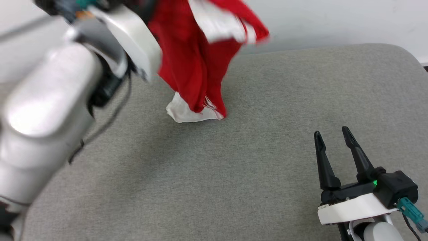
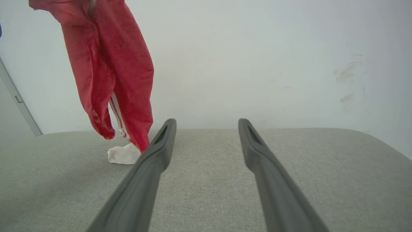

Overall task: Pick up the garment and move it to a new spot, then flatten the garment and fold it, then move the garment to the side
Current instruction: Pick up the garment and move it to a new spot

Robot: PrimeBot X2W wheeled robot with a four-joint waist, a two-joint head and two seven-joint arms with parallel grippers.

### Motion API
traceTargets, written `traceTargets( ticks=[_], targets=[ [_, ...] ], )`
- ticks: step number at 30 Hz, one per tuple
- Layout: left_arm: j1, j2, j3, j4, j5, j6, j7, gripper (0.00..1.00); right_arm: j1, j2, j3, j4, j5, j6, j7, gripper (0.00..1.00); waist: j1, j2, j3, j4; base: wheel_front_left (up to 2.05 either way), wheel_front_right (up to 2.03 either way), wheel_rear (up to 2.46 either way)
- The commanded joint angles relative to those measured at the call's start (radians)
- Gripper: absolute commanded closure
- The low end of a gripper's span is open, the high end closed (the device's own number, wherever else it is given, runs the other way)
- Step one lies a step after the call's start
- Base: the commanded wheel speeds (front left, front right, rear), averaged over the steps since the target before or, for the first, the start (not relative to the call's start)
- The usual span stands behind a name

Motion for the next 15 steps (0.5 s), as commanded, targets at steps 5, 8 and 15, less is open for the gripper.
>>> traceTargets(
  ticks=[5,8,15],
  targets=[
    [0.165,-0.012,-0.110,-0.059,0.003,-0.020,0.037,1.00,0.014,0.003,-0.014,0.002,0.007,0.000,-0.002,0.00,-0.0001,-0.0001,-0.006,0.033,0.00,0.00,0.00],
    [0.299,-0.018,-0.193,-0.104,0.003,-0.016,0.053,1.00,0.022,0.003,-0.019,0.006,0.003,0.000,-0.002,0.00,-0.0001,-0.0001,-0.017,0.055,0.00,0.00,0.00],
    [0.547,-0.093,-0.346,-0.151,-0.025,-0.012,0.080,1.00,0.027,0.003,-0.021,0.023,-0.015,0.000,-0.002,0.00,-0.0001,-0.0001,-0.051,0.101,0.00,0.00,0.00]
  ],
)
